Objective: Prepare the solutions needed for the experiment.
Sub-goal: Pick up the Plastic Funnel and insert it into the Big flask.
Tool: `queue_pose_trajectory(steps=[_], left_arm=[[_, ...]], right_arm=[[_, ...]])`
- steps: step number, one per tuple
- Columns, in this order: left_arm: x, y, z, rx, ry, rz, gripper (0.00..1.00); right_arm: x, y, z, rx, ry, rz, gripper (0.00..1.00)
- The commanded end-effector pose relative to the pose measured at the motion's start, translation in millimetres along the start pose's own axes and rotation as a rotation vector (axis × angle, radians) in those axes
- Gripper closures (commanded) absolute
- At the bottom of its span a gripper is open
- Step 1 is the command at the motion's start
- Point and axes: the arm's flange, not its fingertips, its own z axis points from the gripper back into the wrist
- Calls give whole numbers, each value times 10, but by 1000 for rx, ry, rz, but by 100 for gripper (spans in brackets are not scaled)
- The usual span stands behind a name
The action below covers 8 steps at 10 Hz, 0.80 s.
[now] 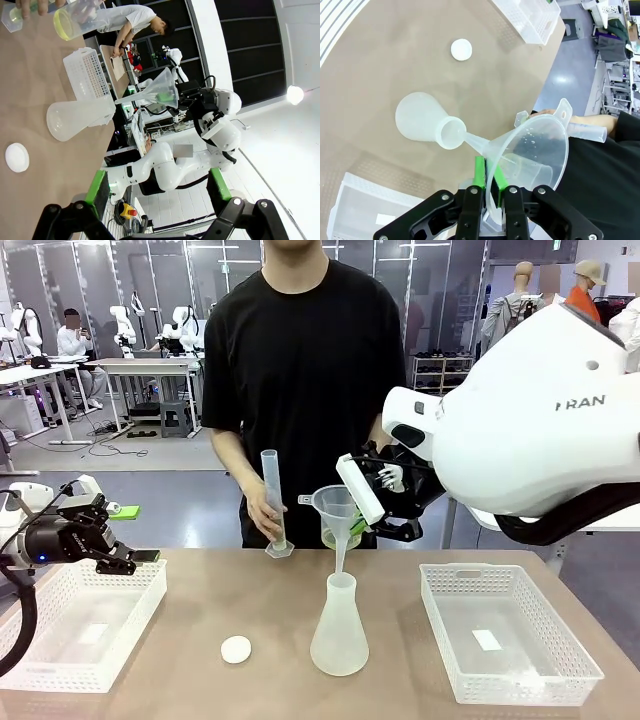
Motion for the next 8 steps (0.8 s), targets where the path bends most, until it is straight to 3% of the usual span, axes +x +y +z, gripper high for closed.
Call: queue_pose_trajectory(steps=[1,8], left_arm=[[-5,-12,-3,-8,2,-8,0],[-5,-12,-3,-8,2,-8,0]], right_arm=[[-94,34,-147,-11,-38,11,95],[-192,186,-428,26,-41,-5,95]])
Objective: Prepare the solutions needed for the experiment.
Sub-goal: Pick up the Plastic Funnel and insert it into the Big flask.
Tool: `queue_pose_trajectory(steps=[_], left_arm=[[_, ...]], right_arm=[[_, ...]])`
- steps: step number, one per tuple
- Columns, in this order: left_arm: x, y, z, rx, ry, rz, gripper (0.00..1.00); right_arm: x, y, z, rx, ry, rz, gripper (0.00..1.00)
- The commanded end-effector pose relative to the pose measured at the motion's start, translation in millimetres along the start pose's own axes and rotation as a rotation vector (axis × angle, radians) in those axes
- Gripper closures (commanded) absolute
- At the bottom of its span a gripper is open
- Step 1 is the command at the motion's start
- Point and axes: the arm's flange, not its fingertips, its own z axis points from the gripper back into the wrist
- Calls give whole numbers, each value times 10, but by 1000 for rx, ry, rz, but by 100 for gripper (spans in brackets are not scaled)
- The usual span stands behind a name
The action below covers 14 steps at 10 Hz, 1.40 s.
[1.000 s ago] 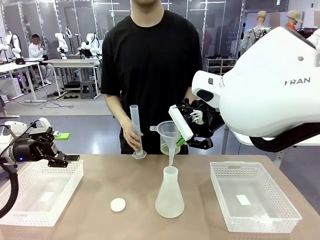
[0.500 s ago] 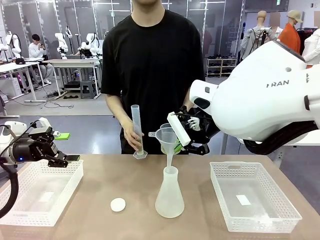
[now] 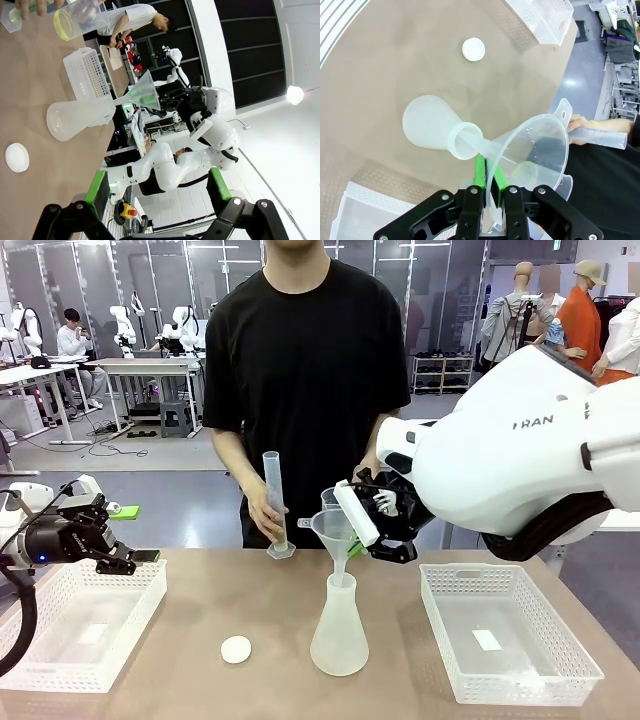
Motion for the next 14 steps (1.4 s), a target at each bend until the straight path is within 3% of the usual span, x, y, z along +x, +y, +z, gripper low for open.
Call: queue_pose_trajectory(steps=[1,14], left_arm=[[-5,-12,-3,-8,2,-8,0],[-5,-12,-3,-8,2,-8,0]], right_arm=[[-95,53,-141,-14,-24,22,95],[-199,216,-441,44,-21,-3,95]])
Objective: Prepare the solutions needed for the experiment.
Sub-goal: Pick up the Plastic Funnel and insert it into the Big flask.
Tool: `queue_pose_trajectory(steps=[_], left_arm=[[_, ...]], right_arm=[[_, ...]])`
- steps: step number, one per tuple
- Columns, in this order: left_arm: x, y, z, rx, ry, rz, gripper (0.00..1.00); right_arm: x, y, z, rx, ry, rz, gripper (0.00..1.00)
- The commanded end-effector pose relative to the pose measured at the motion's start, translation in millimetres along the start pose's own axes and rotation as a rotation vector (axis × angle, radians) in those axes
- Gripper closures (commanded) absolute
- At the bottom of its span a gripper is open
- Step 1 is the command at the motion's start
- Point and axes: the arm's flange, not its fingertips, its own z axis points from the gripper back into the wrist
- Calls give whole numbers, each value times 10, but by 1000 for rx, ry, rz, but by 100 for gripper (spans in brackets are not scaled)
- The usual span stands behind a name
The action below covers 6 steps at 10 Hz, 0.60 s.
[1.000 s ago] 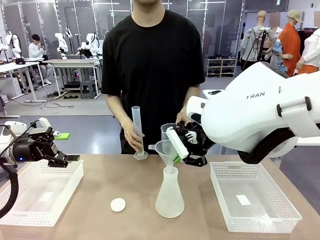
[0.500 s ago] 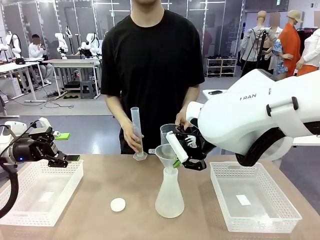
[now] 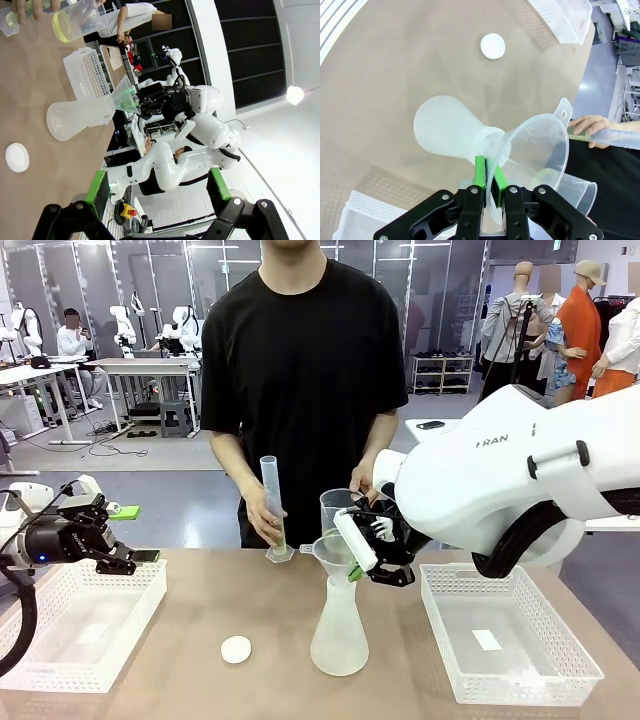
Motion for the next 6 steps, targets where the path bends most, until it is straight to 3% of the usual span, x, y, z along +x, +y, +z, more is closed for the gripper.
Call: queue_pose_trajectory(steps=[1,6], left_arm=[[-5,-12,-3,-8,2,-8,0],[-5,-12,-3,-8,2,-8,0]], right_arm=[[-45,39,-86,-11,-2,8,95],[-47,28,-125,1,4,-15,95]])
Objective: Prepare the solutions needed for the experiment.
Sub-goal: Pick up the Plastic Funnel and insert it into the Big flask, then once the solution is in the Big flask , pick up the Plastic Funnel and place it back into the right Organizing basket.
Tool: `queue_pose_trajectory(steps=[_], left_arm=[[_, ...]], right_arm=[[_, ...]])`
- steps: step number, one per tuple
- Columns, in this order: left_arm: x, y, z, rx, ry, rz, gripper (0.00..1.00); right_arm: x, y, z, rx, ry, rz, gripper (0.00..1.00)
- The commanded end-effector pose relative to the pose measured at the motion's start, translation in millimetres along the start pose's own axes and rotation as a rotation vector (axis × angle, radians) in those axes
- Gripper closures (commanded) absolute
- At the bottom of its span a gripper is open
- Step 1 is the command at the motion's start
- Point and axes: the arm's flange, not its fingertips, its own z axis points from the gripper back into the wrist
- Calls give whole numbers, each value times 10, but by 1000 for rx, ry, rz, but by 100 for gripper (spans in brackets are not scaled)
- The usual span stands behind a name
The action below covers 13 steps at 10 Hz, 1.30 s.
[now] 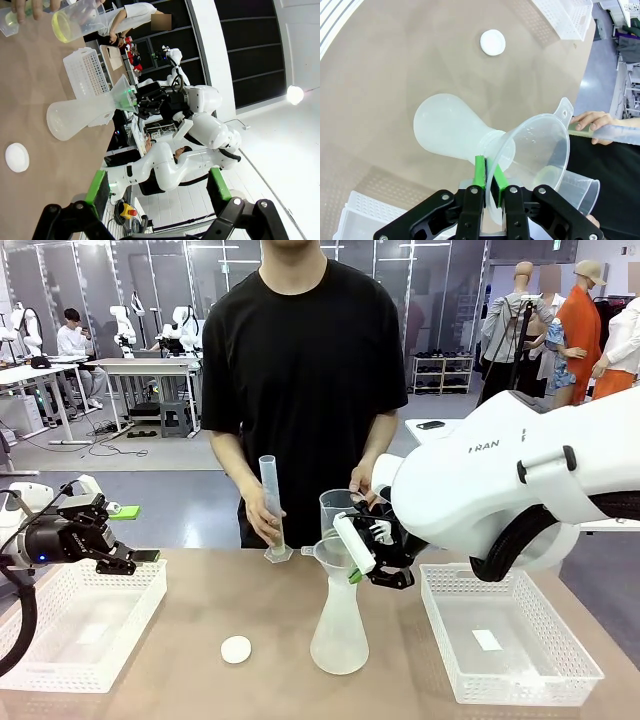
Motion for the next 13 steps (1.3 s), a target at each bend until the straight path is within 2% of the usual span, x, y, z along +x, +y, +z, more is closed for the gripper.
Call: queue_pose_trajectory(steps=[1,2,3,4,13], left_arm=[[-5,-12,-3,-8,2,-8,0],[-5,-12,-3,-8,2,-8,0],[-5,-12,-3,-8,2,-8,0],[-5,-12,-3,-8,2,-8,0],[-5,-12,-3,-8,2,-8,0]], right_arm=[[-4,19,-65,1,-30,9,75],[19,15,-39,-2,-27,10,75],[49,26,-4,-5,-22,10,55],[75,32,27,3,-4,12,78],[44,2,-8,3,-6,3,78]])
